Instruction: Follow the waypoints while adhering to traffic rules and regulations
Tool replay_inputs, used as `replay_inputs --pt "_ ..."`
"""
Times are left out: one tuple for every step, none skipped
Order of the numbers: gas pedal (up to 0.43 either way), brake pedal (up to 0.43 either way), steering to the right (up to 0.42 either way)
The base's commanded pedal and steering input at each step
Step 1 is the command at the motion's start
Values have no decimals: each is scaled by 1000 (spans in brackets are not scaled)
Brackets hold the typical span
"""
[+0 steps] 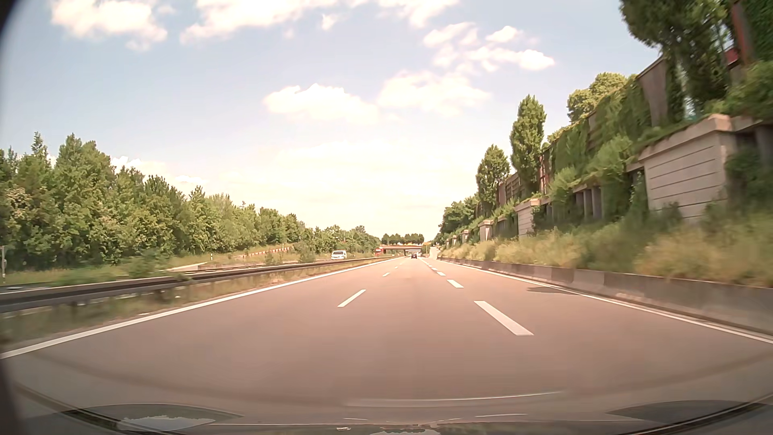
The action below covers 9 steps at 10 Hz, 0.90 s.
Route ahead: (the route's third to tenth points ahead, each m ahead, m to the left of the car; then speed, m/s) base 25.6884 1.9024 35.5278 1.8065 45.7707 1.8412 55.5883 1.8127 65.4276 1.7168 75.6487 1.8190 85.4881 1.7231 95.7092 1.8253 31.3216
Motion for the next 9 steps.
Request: replay_inputs --pt "209 12 0" --pt "220 6 2" --pt "228 12 2" --pt "248 12 1" --pt "260 12 1" --pt "268 12 0" --pt "268 12 0" --pt "268 12 0" --pt "280 12 0"
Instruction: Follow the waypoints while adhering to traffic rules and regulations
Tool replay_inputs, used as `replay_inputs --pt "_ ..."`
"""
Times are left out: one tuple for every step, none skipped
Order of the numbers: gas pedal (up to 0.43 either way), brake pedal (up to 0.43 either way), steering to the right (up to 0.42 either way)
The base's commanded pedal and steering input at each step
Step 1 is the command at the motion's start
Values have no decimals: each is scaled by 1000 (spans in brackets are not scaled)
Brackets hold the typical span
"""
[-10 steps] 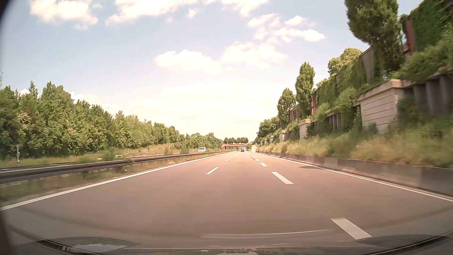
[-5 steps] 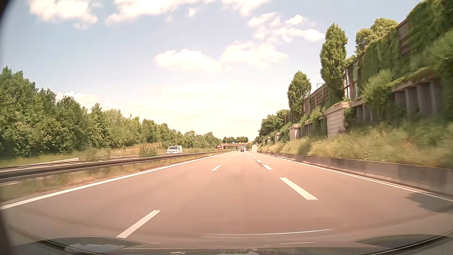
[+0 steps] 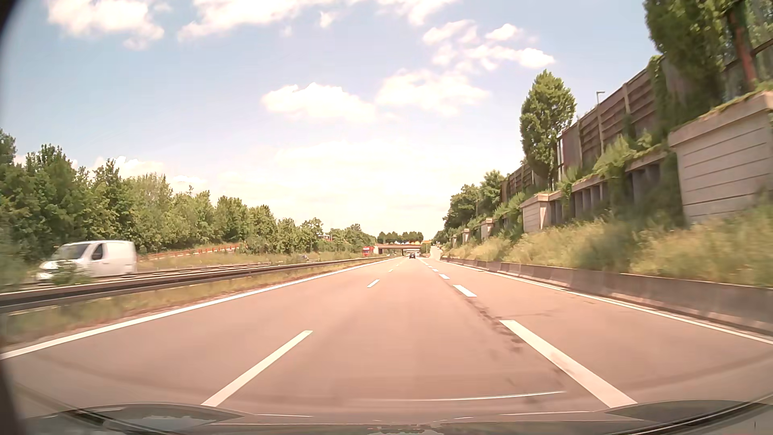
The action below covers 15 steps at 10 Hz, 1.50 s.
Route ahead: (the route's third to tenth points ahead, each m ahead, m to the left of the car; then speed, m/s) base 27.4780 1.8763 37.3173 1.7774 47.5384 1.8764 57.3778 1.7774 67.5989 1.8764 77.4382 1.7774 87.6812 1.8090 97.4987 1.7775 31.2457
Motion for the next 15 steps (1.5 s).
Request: replay_inputs --pt "280 6 0" --pt "280 6 0" --pt "280 12 0" --pt "280 12 0" --pt "280 12 -1" --pt "280 12 -1" --pt "280 12 -1" --pt "280 12 -1" --pt "287 12 -1" --pt "287 12 -1" --pt "287 12 -1" --pt "287 12 -1" --pt "287 12 -1" --pt "287 12 -1" --pt "287 12 0"
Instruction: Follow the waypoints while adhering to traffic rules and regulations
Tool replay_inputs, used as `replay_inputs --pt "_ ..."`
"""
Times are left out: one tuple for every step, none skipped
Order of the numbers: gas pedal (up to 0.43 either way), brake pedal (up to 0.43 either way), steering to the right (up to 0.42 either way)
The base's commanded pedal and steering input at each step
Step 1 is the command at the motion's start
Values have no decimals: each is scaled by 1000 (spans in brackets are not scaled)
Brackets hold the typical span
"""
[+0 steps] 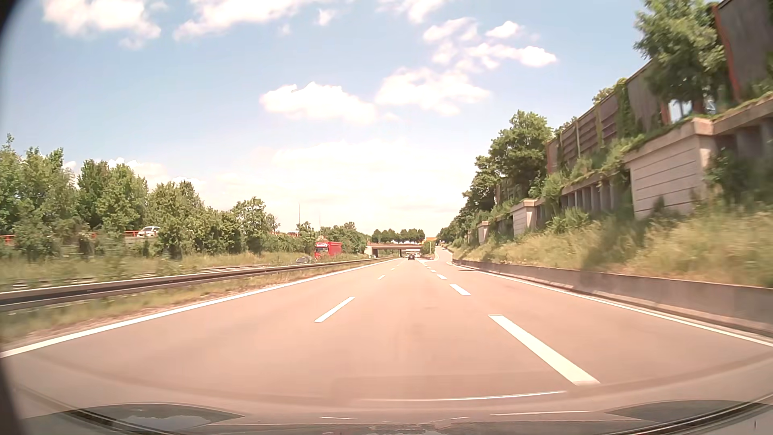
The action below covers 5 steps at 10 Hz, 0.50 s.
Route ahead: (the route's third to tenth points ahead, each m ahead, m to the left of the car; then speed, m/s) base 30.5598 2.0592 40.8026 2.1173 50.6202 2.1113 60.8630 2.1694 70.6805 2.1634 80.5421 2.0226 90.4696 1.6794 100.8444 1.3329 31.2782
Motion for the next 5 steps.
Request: replay_inputs --pt "287 12 0" --pt "287 12 0" --pt "287 6 0" --pt "287 12 0" --pt "287 12 0"
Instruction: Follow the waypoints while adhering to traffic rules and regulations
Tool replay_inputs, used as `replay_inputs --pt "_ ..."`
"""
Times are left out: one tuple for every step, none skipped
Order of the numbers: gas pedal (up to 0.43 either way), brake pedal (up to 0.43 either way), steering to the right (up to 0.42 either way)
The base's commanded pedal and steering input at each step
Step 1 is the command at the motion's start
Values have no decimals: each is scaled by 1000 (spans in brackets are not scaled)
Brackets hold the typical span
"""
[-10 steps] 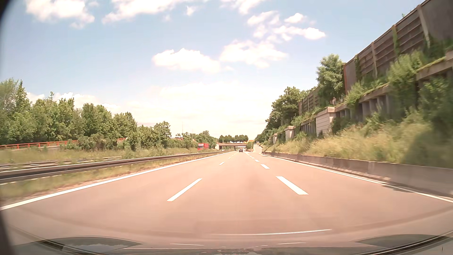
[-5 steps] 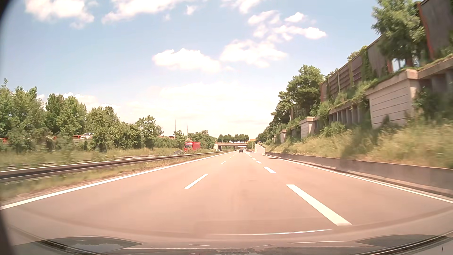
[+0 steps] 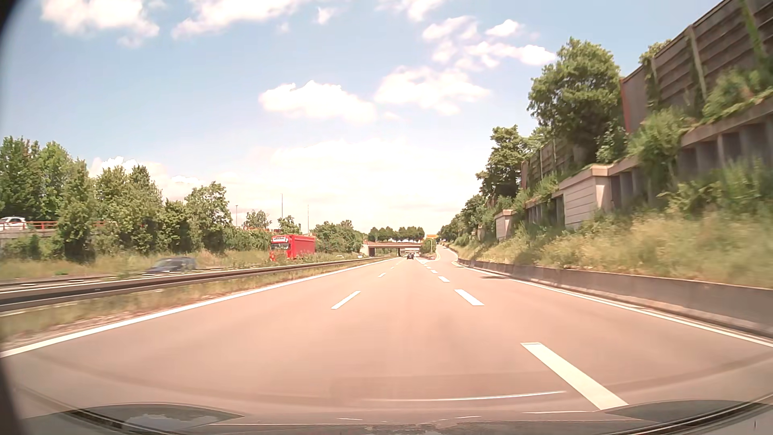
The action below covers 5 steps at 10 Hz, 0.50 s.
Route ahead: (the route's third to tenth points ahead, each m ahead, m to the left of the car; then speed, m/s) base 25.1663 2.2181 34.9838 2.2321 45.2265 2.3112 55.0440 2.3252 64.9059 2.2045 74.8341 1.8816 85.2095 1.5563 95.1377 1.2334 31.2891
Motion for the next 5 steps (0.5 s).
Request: replay_inputs --pt "287 12 -1" --pt "287 12 -1" --pt "287 12 -1" --pt "287 12 -1" --pt "287 12 -1"
